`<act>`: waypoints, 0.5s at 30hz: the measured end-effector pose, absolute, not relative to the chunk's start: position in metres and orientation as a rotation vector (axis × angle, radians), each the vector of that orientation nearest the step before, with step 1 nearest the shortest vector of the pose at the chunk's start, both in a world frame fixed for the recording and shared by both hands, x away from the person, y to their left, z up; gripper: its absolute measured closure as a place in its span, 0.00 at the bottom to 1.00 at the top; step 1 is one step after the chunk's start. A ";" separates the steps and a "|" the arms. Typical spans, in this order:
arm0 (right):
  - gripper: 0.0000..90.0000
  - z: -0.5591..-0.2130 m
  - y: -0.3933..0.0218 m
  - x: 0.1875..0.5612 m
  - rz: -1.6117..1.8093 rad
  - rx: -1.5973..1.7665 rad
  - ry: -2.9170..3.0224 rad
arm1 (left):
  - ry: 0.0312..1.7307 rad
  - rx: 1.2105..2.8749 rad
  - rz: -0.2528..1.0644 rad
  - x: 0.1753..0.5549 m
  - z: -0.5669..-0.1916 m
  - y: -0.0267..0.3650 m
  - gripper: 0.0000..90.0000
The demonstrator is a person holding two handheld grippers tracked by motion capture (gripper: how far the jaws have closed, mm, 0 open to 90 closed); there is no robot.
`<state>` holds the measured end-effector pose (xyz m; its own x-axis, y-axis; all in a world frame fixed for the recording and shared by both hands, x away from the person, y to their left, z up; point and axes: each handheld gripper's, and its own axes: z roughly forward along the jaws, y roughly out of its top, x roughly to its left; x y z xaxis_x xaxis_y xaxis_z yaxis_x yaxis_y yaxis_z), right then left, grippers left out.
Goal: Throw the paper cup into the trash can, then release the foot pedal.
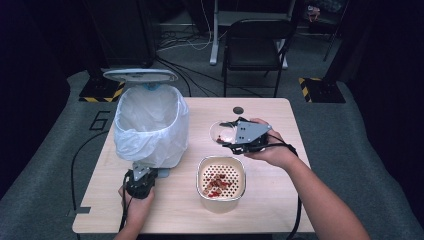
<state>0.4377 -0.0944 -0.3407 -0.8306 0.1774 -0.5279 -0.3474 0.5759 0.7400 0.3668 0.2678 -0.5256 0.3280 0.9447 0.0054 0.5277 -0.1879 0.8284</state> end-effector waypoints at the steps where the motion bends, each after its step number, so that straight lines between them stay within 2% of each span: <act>1: 0.51 -0.339 -0.095 0.439 1.242 -0.121 2.253 | 1.304 1.839 0.699 0.367 -0.526 0.268 1.00; 15: 0.51 -0.326 -0.098 0.465 1.506 0.183 2.383 | 1.309 1.824 0.692 0.367 -0.526 0.267 1.00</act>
